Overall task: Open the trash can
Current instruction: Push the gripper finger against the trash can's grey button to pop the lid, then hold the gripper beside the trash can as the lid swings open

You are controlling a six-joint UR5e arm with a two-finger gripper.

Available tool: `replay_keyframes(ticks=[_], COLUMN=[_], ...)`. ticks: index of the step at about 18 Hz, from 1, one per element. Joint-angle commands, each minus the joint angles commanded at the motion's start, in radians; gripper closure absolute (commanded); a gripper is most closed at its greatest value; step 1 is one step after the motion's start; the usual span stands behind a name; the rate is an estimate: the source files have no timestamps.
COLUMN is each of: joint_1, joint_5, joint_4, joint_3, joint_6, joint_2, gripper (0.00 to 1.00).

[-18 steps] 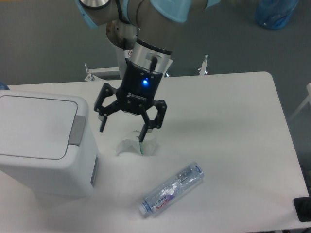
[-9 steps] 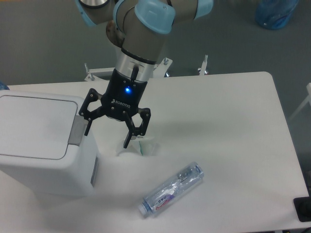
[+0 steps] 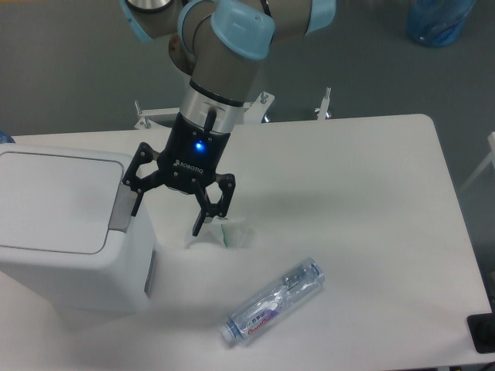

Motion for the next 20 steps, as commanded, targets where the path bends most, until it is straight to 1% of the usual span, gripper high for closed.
replay_keyframes(ticks=[3,15,20], joint_1=[-0.003,-0.006,-0.006], joint_5=[0.006,0.018,0.018], joint_4=[0.002,-0.002,0.000], joint_3=[-0.008,-0.006,0.009], joint_6=[0.000,-0.002,0.000], joint_2=[0.000,0.002,-0.002], gripper=[0.00,0.00,0.00])
